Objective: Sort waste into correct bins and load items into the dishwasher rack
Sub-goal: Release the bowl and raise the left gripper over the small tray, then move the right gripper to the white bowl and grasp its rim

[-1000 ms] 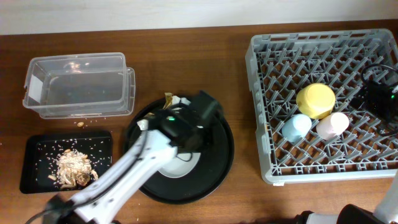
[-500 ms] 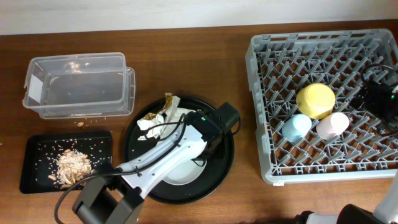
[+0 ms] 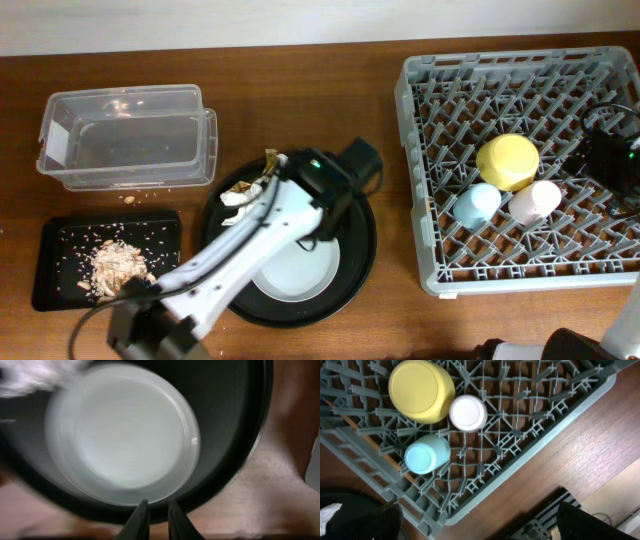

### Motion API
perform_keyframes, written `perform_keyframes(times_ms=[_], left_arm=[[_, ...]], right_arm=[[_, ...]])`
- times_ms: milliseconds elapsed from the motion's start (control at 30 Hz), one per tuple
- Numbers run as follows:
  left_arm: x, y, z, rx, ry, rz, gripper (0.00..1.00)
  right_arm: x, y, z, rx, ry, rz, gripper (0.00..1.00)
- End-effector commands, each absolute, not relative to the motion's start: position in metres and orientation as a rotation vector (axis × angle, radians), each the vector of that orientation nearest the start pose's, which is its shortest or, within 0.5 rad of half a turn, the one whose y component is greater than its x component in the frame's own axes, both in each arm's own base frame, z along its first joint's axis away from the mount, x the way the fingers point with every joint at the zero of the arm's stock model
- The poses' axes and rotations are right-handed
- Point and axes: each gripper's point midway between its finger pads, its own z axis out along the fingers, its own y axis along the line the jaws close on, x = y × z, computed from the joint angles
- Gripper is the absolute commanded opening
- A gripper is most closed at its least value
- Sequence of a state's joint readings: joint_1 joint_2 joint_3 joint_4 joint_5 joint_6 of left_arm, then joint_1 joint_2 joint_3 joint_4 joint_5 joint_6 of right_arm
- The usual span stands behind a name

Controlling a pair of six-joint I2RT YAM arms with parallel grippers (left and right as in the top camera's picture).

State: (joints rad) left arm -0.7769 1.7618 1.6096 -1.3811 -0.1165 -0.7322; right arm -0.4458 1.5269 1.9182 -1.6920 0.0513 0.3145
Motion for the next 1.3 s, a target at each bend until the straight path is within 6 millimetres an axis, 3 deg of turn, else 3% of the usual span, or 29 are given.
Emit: perform_keyframes(times_ms=[0, 100, 133, 200, 233, 300, 433, 600, 700, 767, 867, 967, 1067, 1167, 1267], left_arm=[[0.289, -0.169, 0.233, -0.109, 2.777, 0.094, 0.21], [0.304, -0.12, 0.265, -0.314, 2.687, 0.079, 0.4], [0.306, -0.099, 0.271, -0.397, 2.666, 0.085, 0.55], [0.305, -0.057, 0.278, -0.56, 2.639, 0.121, 0.61], [0.302, -0.034, 0.279, -0.653, 2.629, 0.149, 0.7], [0.295, 0.002, 0.279, -0.803, 2.617, 0.202, 0.99], [0.274, 0.061, 0.272, -1.085, 2.597, 0.284, 0.99], [0.269, 0.078, 0.268, -1.232, 2.574, 0.201, 0.99], [0.268, 0.082, 0.268, -1.253, 2.565, 0.203, 0.99], [0.268, 0.082, 0.268, -1.253, 2.565, 0.204, 0.99], [0.268, 0.082, 0.268, -1.253, 2.565, 0.203, 0.99], [0.268, 0.082, 0.268, -1.253, 2.565, 0.204, 0.99], [0.268, 0.082, 0.268, -1.254, 2.565, 0.204, 0.99], [0.268, 0.082, 0.268, -1.253, 2.564, 0.204, 0.99], [0.268, 0.082, 0.268, -1.254, 2.565, 0.204, 0.99]], right_arm=[[0.245, -0.13, 0.289, 1.097, 2.659, -0.107, 0.99], [0.245, -0.13, 0.289, 1.097, 2.659, -0.107, 0.99], [0.245, -0.13, 0.289, 1.097, 2.659, -0.107, 0.98], [0.245, -0.13, 0.289, 1.097, 2.659, -0.107, 0.99], [0.245, -0.13, 0.29, 1.097, 2.658, -0.107, 0.99], [0.245, -0.13, 0.29, 1.097, 2.658, -0.107, 0.99], [0.247, -0.129, 0.29, 1.106, 2.65, -0.095, 0.99], [0.274, -0.111, 0.296, 1.111, 2.561, 0.144, 0.99], [0.286, -0.081, 0.302, 1.057, 2.552, 0.409, 0.99], [0.297, -0.04, 0.319, 0.888, 2.535, 0.742, 0.99], [0.299, 0.004, 0.328, 0.52, 2.585, 0.856, 0.99], [0.291, 0.049, 0.306, 0.244, 2.755, 0.717, 0.99], [0.286, 0.093, 0.279, 0.104, 2.867, 0.629, 0.99], [0.288, 0.14, 0.231, 0.037, 2.948, 0.467, 0.99], [0.284, 0.166, 0.187, 0.04, 2.995, 0.323, 0.99]])
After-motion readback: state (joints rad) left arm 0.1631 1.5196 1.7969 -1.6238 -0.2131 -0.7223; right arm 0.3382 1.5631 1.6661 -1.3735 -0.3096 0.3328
